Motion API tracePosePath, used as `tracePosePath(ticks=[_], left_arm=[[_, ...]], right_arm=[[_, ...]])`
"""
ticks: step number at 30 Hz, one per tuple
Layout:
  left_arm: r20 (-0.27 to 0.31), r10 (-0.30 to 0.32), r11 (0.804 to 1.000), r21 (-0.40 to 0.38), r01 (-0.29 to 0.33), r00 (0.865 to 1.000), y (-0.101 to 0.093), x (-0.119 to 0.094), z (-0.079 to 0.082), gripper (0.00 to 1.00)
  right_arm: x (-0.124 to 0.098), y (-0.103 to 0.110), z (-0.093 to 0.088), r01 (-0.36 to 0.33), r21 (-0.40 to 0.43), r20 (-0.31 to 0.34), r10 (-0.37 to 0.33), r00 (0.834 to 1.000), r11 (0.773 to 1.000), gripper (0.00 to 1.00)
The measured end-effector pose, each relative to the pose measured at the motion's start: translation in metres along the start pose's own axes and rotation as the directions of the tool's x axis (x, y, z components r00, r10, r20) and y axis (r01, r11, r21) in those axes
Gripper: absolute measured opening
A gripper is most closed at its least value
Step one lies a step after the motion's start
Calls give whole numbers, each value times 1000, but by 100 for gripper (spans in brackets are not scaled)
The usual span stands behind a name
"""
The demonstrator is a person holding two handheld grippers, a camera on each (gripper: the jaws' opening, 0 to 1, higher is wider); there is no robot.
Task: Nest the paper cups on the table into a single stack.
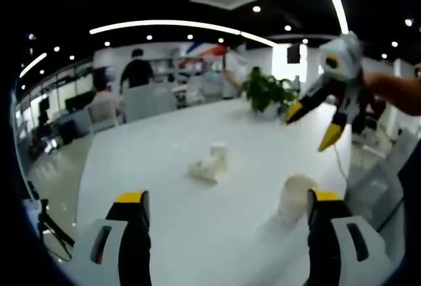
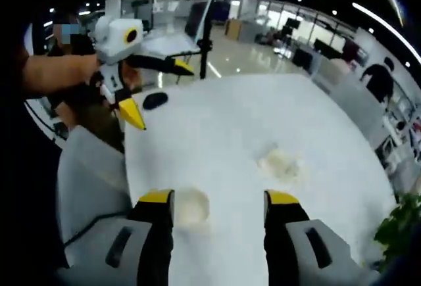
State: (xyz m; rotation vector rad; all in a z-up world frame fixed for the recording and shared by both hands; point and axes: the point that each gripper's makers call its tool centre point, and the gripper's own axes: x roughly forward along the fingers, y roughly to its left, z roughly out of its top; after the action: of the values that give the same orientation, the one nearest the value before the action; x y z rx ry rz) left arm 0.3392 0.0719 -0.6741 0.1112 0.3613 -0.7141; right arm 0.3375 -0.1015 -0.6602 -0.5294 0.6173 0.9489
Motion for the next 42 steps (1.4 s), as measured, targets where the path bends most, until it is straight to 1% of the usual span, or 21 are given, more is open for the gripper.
tracePosePath(ticks=[3,4,5,6,7,8,9,10,12,15,16,18,20,23,25,28,31,33,35,37,42], left_arm=[[9,-1,1000,-8,1,1000,0,1,3,98],[11,0,1000,-7,0,1000,0,2,3,98],[14,-1,1000,-9,1,1000,1,3,4,98],[17,0,1000,-14,1,1000,1,3,5,98],[20,0,1000,-18,0,1000,2,4,5,98],[25,3,1000,-23,-2,1000,2,4,6,98],[30,6,1000,-27,-6,1000,3,4,7,98],[48,7,999,-43,-4,999,3,4,9,98],[84,1,998,-58,4,996,1,3,13,99],[66,14,999,-49,-11,998,2,5,8,99],[65,11,999,-54,-8,998,2,6,7,99],[70,10,998,-57,-6,998,1,6,8,99],[73,13,999,-52,-9,997,0,6,7,99],[68,12,998,-55,-9,998,-1,6,2,99],[57,18,999,-53,-15,998,0,6,-3,99],[53,20,998,-53,-18,998,1,5,-6,99],[47,24,998,-50,-22,999,2,4,-10,99],[48,27,998,-49,-24,999,3,3,-10,99],[49,29,998,-50,-26,998,5,4,-12,99],[45,29,999,-43,-27,999,5,4,-17,99],[32,22,999,-44,-21,999,6,0,-25,99]], right_arm=[[-10,-13,-4,29,54,50,-32,998,998,55],[-14,-19,-8,40,86,63,-45,997,995,56],[-17,-23,-9,43,95,79,-51,996,995,56],[-21,-27,-10,53,110,109,-65,992,992,56],[-23,-29,-11,57,113,122,-70,990,992,56],[-26,-29,-13,53,90,137,-65,988,995,56],[-28,-31,-16,65,88,142,-77,987,994,57],[-30,-34,-17,85,90,158,-98,983,992,58],[-33,-36,-18,89,98,201,-107,974,991,62],[-38,-39,-26,106,113,222,-129,966,988,67],[-38,-43,-30,117,129,234,-145,961,985,69],[-39,-46,-36,125,148,243,-159,957,981,74],[-39,-48,-41,125,154,271,-163,949,980,76],[-36,-49,-50,132,166,320,-180,930,977,81],[-34,-49,-54,125,187,333,-183,925,974,81],[-32,-50,-59,127,210,339,-194,921,969,84],[-32,-52,-61,131,233,366,-212,906,964,90],[-31,-52,-66,124,243,365,-209,907,962,91],[-30,-51,-71,120,242,375,-207,904,963,93],[-30,-51,-72,121,242,388,-210,897,963,100],[-33,-51,-80,123,261,387,-220,895,958,100]])
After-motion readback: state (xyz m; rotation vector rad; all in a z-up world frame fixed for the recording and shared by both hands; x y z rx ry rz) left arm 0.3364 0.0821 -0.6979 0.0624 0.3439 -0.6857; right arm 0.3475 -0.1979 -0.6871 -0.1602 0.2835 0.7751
